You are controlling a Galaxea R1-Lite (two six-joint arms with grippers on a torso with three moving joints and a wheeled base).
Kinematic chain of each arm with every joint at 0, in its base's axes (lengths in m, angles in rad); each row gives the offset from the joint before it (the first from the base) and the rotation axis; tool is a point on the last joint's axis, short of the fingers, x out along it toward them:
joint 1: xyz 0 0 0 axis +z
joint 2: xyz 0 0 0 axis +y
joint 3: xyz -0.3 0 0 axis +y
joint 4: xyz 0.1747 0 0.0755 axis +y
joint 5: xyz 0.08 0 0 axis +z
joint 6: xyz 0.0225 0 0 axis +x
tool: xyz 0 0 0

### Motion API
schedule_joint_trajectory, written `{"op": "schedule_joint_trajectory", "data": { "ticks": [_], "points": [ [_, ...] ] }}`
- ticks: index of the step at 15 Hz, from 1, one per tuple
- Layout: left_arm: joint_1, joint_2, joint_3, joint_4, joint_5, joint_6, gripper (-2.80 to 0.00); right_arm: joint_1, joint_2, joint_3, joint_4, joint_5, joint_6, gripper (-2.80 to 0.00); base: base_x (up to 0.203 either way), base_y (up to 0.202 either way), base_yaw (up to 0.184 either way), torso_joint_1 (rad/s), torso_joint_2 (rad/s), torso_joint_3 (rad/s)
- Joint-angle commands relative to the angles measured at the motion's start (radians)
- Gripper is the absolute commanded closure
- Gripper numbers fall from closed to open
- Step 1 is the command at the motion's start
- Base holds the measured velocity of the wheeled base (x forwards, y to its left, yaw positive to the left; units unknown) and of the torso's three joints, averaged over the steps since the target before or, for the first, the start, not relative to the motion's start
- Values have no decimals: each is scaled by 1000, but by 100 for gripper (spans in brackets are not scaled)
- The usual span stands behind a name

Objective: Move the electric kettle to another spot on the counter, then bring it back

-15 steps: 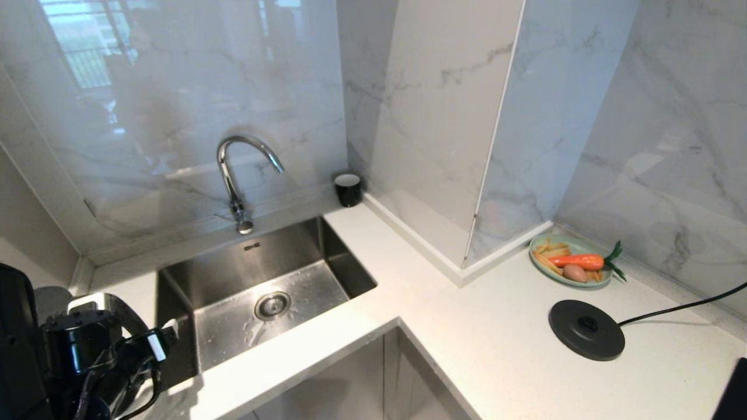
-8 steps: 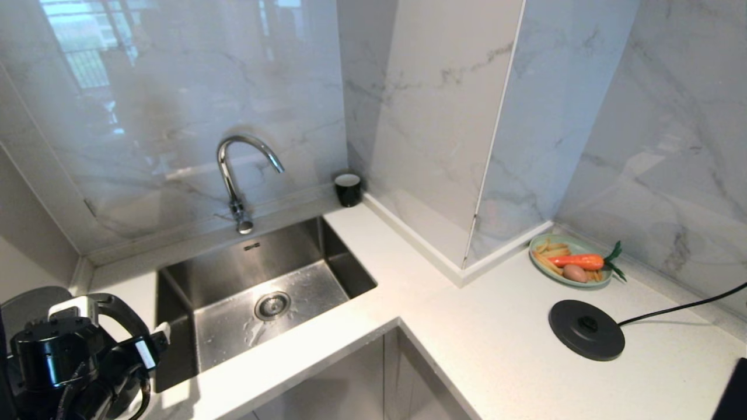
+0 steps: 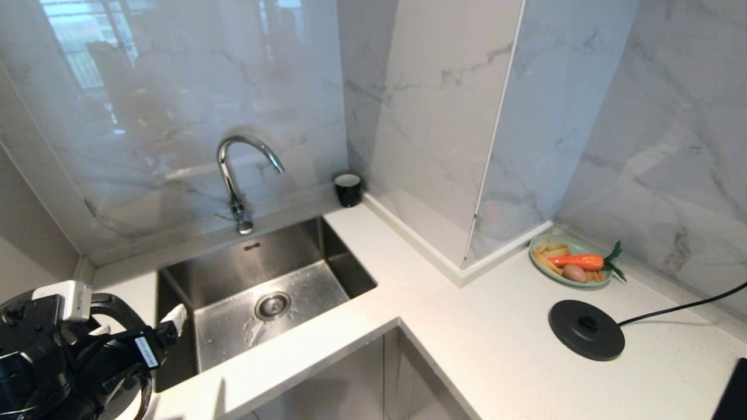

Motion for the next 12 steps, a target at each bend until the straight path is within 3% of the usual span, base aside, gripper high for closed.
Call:
{"op": "schedule_joint_trajectory", "data": {
  "ticks": [1, 4, 7, 12],
  "points": [
    [-59, -122, -1, 16, 2, 9, -280, 1, 0, 0, 0, 0, 0, 0, 0, 0, 0, 0, 0, 0],
    [-77, -232, -3, 76, 2, 35, -280, -1, 0, 0, 0, 0, 1, 0, 0, 0, 0, 0, 0, 0],
    [-99, -388, -20, 212, 0, 77, -280, 0, 0, 0, 0, 0, 0, 0, 0, 0, 0, 0, 0, 0],
    [-144, -696, -171, 701, -22, 88, -280, -1, 0, 0, 0, 0, 0, 0, 0, 0, 0, 0, 0, 0]
  ]
}}
